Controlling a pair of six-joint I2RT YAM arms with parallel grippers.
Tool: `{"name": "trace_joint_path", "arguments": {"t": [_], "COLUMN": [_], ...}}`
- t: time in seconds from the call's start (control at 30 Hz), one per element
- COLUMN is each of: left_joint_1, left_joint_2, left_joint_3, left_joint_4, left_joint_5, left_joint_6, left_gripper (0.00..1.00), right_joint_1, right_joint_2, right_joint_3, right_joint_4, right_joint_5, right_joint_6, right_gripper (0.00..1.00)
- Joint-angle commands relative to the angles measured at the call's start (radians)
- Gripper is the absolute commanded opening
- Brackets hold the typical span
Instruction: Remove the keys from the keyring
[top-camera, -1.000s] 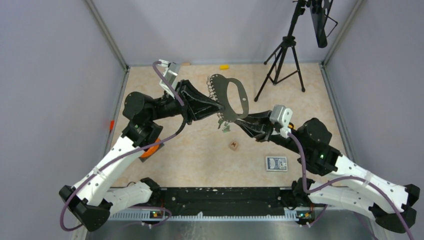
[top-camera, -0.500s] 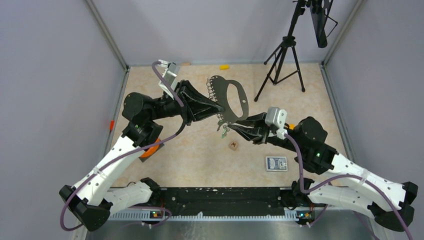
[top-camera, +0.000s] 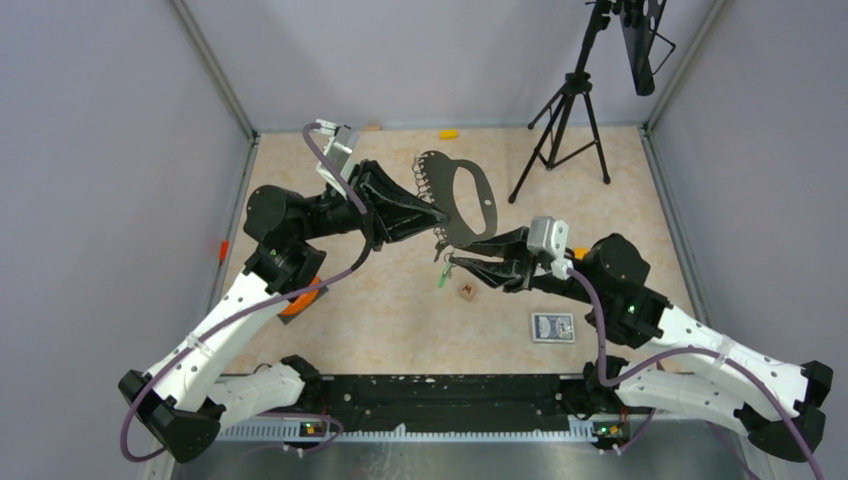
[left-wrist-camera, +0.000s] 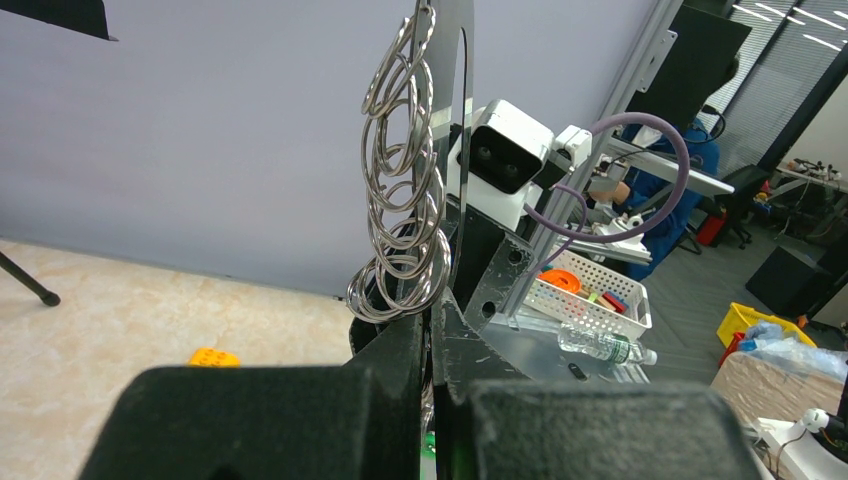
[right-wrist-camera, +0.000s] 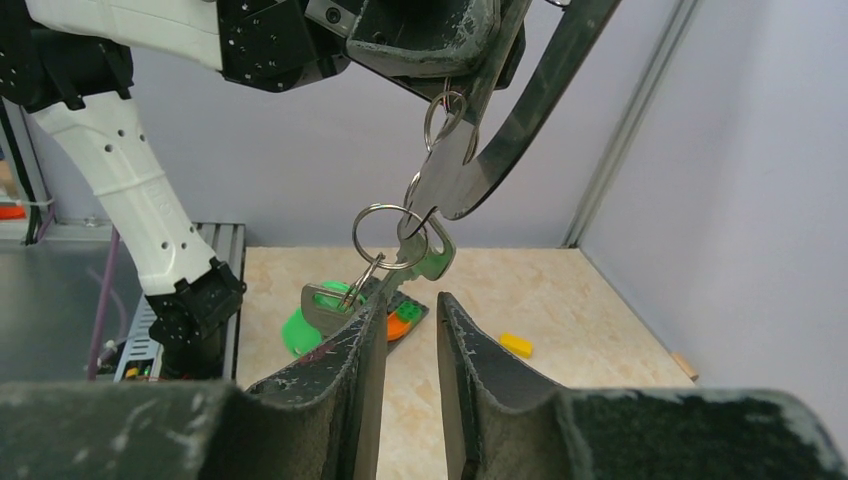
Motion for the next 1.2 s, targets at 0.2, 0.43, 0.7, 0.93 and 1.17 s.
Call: {"name": "trace_joint_path", "arguments": {"t": [0.2,0.43,0.7,0.93,1.17], "left_joint_1": [-0.003,-0.003,-0.004,-0.003,-0.004], "left_joint_2": [-0.001,-0.015,-0.057,-0.047,-0.046], "left_joint_3": [0.023,0.003,-0.022,-0.043,-0.041], "left_joint_4": [0.058,0.063,0.051,0.105,0.113], "left_joint_5": [0.005,-0.012,-0.068,-0.058,-0.067], "left_joint_6": [-0.004,0.005,0.054,0.026,0.024], "left_gripper": [0.00,0.00,0.00,0.00,0.00], "right_joint_1": [-0.008,-0.008,-0.008,-0.008,-0.008], "right_joint_2": [-0.020,-0.051,-0.177,-0.111,-0.035], "right_joint_3": [-0.005,-0.006,-0.008,-0.002,-0.010], "right_joint_4": [0.054,0.042,0.001,0.145,0.284], "right_joint_5": [-0.008,0.076,0.207,0.267,0.224], "right_joint_6": [0.037,0.040,0.050,0.264,0.365], "right_gripper": [0.25,0.25,0.55,0.63,0.62]}}
